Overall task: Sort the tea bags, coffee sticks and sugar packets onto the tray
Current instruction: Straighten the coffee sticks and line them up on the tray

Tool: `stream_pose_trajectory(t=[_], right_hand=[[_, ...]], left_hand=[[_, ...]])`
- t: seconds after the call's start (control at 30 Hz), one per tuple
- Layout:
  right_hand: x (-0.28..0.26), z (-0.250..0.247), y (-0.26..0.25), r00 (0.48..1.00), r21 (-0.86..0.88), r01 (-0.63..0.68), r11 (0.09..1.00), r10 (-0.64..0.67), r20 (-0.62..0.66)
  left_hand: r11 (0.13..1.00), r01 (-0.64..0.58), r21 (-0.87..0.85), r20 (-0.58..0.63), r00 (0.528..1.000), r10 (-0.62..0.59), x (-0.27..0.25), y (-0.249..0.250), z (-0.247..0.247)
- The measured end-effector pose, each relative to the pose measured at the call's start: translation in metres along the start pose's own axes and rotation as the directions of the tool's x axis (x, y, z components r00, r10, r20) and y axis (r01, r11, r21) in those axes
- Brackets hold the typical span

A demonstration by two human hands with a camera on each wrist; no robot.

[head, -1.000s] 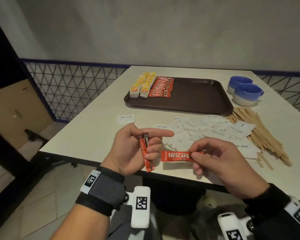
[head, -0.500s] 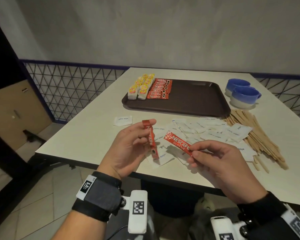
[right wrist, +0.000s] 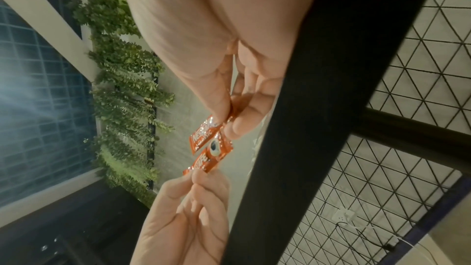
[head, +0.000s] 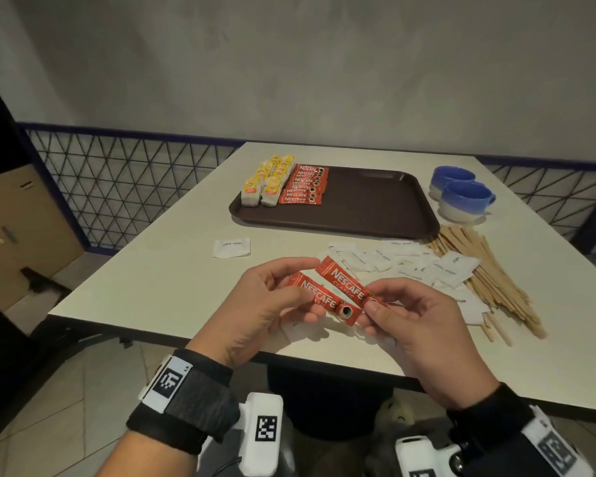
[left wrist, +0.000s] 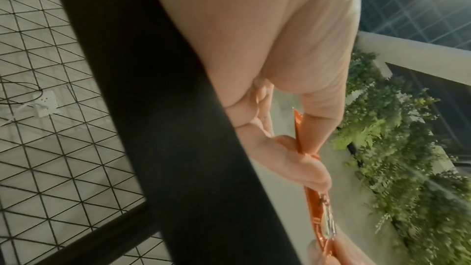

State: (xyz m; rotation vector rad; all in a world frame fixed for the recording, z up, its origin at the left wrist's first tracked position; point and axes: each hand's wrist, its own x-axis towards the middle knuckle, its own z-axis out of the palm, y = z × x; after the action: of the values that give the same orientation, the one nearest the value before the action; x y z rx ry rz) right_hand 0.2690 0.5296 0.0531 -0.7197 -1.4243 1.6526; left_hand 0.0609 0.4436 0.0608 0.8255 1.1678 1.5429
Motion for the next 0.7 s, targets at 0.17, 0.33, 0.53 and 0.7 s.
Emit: stream_pose_trajectory(t=[0.17, 0.33, 0.53, 0.7], right_hand=[[-0.003, 0.002, -0.001, 0.999, -0.213, 0.038, 0.976, -0.04, -0.006], [-0.005, 0.001, -0.003, 0.999, -0.278, 0.046, 0.959, -0.044, 0.013], [-0.009, 0.006, -0.003, 0.998, -0.369, 0.061, 0.927, -0.06, 0.014], [-0.001, 0.01, -0.037, 0.972, -0.55, 0.233, 0.802, -0.179, 0.152]], left_hand=[[0.994, 0.004, 0.107, 0.088, 0.996, -0.013, -0.003, 0.001, 0.0], [0.992, 0.048, 0.119, 0.108, 0.992, -0.061, -0.005, 0.002, 0.003], [0.994, -0.012, 0.108, 0.066, 0.998, 0.005, -0.009, -0.001, 0.001], [0.989, -0.048, 0.138, 0.02, 0.999, 0.046, -0.012, -0.005, -0.002]])
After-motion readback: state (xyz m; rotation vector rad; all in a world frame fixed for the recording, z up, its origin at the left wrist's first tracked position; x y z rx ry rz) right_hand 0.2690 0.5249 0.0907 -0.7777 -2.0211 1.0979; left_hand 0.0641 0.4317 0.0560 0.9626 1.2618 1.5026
